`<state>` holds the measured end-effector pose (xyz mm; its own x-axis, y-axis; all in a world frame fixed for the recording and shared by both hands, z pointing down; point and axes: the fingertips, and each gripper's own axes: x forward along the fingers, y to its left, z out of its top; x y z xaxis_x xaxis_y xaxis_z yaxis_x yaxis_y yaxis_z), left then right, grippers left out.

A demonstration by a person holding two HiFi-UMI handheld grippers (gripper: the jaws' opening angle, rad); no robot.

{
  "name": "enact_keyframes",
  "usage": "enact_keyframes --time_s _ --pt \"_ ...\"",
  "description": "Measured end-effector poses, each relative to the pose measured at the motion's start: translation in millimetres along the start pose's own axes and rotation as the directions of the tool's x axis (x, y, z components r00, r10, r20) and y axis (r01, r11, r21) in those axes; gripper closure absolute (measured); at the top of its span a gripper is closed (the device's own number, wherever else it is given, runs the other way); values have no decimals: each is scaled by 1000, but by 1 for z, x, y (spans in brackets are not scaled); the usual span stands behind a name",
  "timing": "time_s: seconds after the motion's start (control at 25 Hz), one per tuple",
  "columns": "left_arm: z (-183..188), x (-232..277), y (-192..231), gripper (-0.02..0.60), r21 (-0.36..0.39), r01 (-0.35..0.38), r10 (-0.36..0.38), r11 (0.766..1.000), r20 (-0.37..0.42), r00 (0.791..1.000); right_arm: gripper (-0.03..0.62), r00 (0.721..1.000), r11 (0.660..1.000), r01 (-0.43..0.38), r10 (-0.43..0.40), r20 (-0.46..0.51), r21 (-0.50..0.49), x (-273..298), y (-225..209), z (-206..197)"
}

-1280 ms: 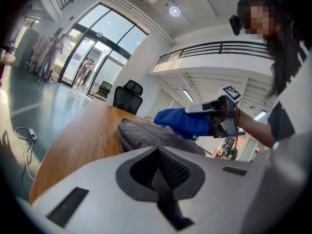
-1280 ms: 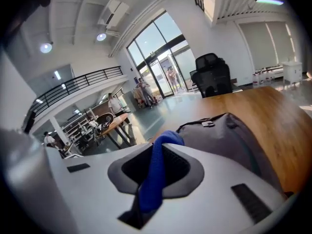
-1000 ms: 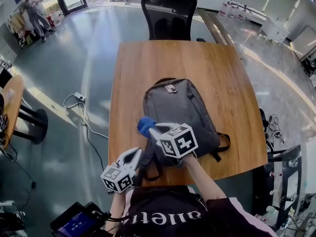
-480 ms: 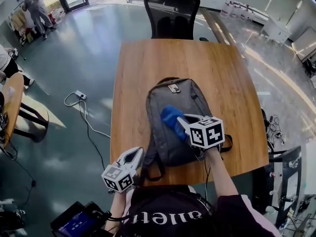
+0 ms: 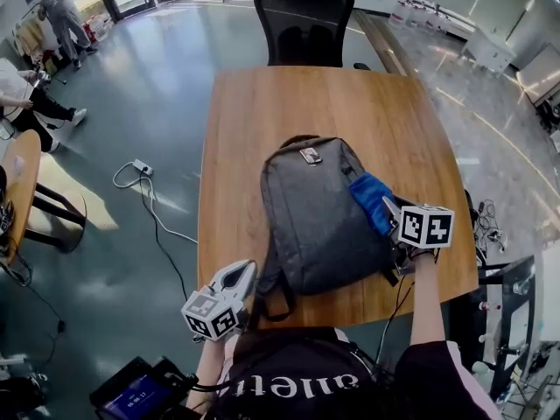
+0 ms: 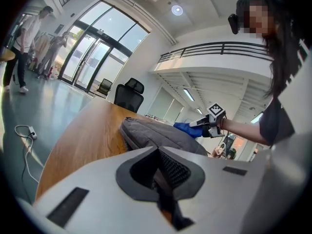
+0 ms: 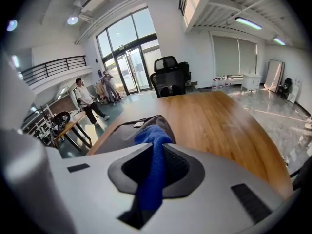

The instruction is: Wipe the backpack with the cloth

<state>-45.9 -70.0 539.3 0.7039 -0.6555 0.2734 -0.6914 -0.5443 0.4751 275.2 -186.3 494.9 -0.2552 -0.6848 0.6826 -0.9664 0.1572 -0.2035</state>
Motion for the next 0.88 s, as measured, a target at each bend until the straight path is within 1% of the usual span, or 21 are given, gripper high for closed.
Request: enact_keyframes --time_s 0.12,0.2,0.32,0.44,0.56,0.68,0.8,0.88 --pt "0 -1 2 584 -2 1 -1 1000 -2 1000 533 997 997 74 -74 -38 22 -3 -30 -13" --pt "-1 -1 3 584 -3 1 -1 1000 -4 1000 533 993 994 100 -97 -63 38 -2 -44 -24" --pt "-3 -1 1 583 -4 0 0 1000 -4 1000 533 991 992 111 -107 -76 52 -5 -56 -33" --pt "-1 -1 3 583 -7 -1 1 1000 -1 1000 533 996 995 81 -80 -32 54 -12 -43 -15" --pt "1 -3 8 583 -12 0 0 1000 -1 1000 533 999 1000 20 -20 38 -2 -14 -3 22" --pt "-1 -2 8 583 -15 3 -3 1000 -2 1000 533 993 994 -70 79 93 -87 -13 48 54" --pt "-2 -2 8 584 -18 2 -2 1000 1 1000 533 973 968 -195 211 91 -158 -2 108 69" --pt "-3 -2 7 583 -21 -4 5 1000 6 1000 533 956 941 -274 289 55 -198 11 147 68"
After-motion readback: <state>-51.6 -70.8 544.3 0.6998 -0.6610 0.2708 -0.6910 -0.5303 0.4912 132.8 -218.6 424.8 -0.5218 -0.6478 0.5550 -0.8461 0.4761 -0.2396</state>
